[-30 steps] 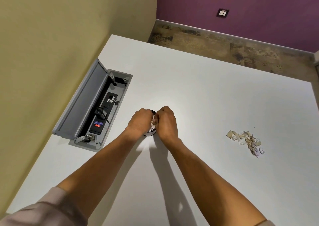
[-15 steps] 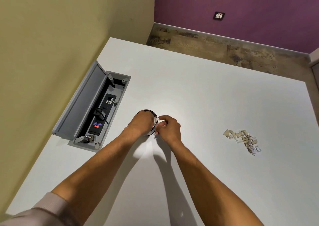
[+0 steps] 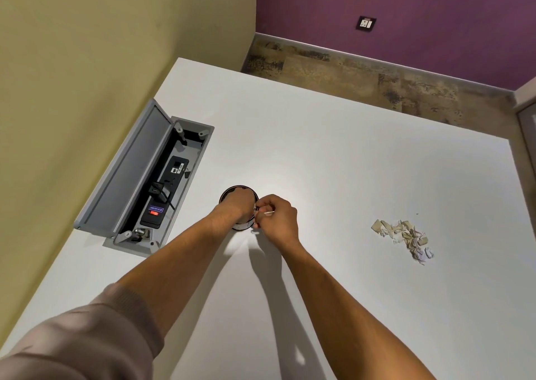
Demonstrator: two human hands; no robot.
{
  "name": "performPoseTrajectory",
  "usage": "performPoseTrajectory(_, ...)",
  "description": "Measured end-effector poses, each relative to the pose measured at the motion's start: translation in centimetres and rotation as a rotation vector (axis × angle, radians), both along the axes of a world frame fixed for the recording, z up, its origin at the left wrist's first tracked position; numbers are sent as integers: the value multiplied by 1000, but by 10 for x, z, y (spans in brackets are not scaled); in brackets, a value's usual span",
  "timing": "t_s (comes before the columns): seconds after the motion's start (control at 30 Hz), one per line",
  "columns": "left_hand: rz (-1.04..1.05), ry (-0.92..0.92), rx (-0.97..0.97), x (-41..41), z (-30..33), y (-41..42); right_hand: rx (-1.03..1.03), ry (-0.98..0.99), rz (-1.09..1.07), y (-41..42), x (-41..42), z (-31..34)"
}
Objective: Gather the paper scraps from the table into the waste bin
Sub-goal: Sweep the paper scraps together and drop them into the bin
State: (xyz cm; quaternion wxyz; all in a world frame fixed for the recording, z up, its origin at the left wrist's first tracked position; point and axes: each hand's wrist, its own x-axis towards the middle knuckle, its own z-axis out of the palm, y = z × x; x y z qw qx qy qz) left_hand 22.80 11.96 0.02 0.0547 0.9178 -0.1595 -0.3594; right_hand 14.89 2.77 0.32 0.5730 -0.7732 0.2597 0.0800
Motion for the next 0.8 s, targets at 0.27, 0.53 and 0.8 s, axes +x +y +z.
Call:
performPoseTrajectory(0.27,35,-4,-55,-2,12,2,-3,53,-10,0,0,4)
performPoseTrajectory(0.53,275,-223,-142,-12,38,18,6,21,-13,-5,-14,15)
performPoseTrajectory(0.8,320,-543,-477,-66,57,-12,-53,-66,-157,-51,-62,13)
